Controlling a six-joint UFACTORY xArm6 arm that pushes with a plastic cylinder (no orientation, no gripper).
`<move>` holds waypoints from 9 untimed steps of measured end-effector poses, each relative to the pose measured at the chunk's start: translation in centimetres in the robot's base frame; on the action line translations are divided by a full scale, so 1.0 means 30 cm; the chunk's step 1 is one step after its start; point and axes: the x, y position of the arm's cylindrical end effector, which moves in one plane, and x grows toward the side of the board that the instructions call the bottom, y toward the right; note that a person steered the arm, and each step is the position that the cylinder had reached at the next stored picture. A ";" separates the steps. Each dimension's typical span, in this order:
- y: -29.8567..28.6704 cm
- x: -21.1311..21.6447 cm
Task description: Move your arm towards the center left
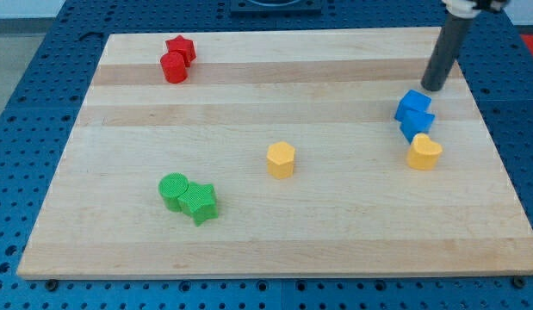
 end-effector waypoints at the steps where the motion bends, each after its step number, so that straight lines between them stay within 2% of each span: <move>1: -0.037 -0.124; 3: -0.179 -0.149; 4: -0.420 -0.172; 6: -0.817 -0.079; 8: -1.094 0.024; 9: -1.125 0.204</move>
